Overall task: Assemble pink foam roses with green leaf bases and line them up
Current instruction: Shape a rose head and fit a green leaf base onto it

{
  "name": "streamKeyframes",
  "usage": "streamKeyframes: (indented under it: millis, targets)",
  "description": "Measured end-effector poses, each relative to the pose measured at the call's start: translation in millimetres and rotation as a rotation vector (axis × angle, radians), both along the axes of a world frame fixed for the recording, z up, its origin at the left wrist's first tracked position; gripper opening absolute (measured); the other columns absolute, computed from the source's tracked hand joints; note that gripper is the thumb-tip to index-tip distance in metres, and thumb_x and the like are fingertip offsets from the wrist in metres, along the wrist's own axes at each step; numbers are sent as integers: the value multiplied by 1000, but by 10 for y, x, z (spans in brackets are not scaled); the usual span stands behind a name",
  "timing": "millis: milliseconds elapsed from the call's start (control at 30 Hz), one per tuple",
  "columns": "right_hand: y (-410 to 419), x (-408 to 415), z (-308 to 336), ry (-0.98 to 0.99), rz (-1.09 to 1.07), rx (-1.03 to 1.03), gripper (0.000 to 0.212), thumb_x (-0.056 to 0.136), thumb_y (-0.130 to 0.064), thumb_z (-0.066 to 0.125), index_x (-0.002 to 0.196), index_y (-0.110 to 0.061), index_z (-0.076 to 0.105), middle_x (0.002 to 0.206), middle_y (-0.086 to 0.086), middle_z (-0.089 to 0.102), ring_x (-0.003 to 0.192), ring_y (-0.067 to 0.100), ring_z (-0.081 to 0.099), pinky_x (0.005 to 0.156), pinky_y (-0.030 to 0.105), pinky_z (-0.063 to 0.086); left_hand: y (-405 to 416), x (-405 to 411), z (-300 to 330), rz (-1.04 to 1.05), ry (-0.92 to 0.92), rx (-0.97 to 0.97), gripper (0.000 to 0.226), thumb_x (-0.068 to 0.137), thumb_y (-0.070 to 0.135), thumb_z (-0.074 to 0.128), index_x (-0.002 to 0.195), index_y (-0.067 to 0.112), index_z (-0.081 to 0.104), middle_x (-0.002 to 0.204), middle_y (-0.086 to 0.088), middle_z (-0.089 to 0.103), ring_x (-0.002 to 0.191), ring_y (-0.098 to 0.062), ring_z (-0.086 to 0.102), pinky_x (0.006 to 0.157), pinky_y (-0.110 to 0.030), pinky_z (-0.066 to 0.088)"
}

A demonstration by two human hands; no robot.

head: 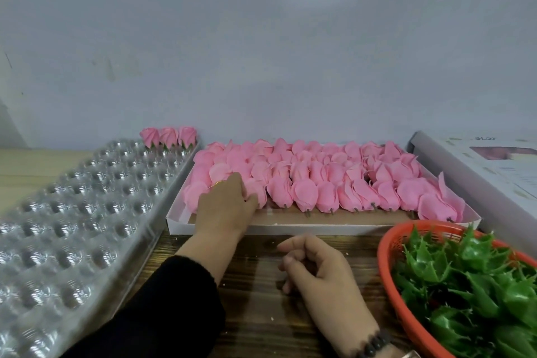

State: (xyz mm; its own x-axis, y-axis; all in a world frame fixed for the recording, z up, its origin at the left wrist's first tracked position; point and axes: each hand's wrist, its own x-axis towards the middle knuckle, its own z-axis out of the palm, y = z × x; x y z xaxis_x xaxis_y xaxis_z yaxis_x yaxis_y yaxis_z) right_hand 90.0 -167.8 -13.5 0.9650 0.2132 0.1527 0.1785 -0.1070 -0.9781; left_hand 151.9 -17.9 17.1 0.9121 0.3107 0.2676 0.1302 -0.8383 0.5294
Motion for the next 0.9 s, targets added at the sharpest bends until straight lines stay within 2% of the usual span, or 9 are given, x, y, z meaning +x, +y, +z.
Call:
streamKeyframes:
  millis: [100, 200, 367, 467, 567, 633, 733, 833, 900]
  targets:
    - [-9, 3, 1, 15, 9, -5, 24, 84, 5, 53, 80, -17, 64, 70, 12, 61, 53, 14, 54, 49, 21, 41, -26, 125, 7, 33, 120, 69, 20, 90, 31, 50, 96, 13, 45, 92, -5, 54, 92, -26, 53, 78, -34, 39]
    - [-20, 9, 12, 23, 25, 3, 23, 85, 6, 53, 81, -14, 64, 70, 11, 60, 50, 11, 54, 45, 15, 38, -50, 206, -4, 43, 190, 71, 27, 91, 33, 49, 105, 10, 44, 100, -9, 53, 88, -25, 49, 71, -30, 36]
    - [-17, 9, 33, 36, 48, -7, 22, 85, 5, 53, 81, -15, 63, 70, 11, 58, 54, 12, 53, 50, 16, 40, -93, 310, -22, 74, 198, 53, 36, 90, 37, 51, 115, 12, 43, 98, -5, 48, 85, -20, 46, 68, -28, 36]
    - [-21, 3, 59, 55, 63, -11, 21, 85, 5, 52, 83, -12, 63, 69, 9, 57, 51, 8, 52, 51, 16, 43, -115, 368, -51, 72, 193, 43, 38, 89, 35, 53, 117, 11, 42, 103, -7, 51, 93, -24, 52, 72, -30, 40]
    - [-23, 1, 64, 54, 64, -33, 20, 85, 5, 53, 83, -12, 63, 69, 7, 57, 53, 9, 53, 53, 17, 44, -103, 393, -94, 55, 168, 14, 34, 89, 30, 54, 114, 11, 43, 99, -6, 50, 97, -25, 53, 74, -32, 41]
    - [-19, -1, 65, 55, 51, -28, 21, 85, 5, 53, 81, -14, 63, 68, 6, 58, 54, 11, 53, 53, 17, 43, -80, 384, -101, 55, 123, -93, 30, 86, 26, 58, 106, 9, 45, 92, -5, 49, 90, -23, 51, 68, -28, 38]
    - [-16, -10, 65, 63, 38, -10, 20, 85, 4, 54, 82, -14, 64, 69, 7, 59, 49, 9, 53, 46, 16, 39, -40, 297, -59, 41, -49, -299, 23, 80, 16, 63, 76, 13, 41, 72, 0, 44, 69, -17, 43, 54, -24, 29]
    - [-19, -11, 64, 92, 25, 64, 15, 86, 0, 56, 85, -13, 63, 69, 8, 59, 47, 9, 53, 42, 17, 39, -22, 54, 14, -41, -221, -639, 21, 75, 7, 65, 70, 13, 46, 61, -4, 54, 63, -20, 51, 59, -28, 41]
    - [-22, -3, 67, 117, 34, 145, 12, 85, -3, 59, 90, -13, 63, 68, 5, 59, 49, 9, 54, 46, 18, 43, -29, -198, 33, -172, -201, -887, 16, 74, 8, 67, 72, 14, 51, 54, -1, 59, 55, -14, 57, 54, -27, 46]
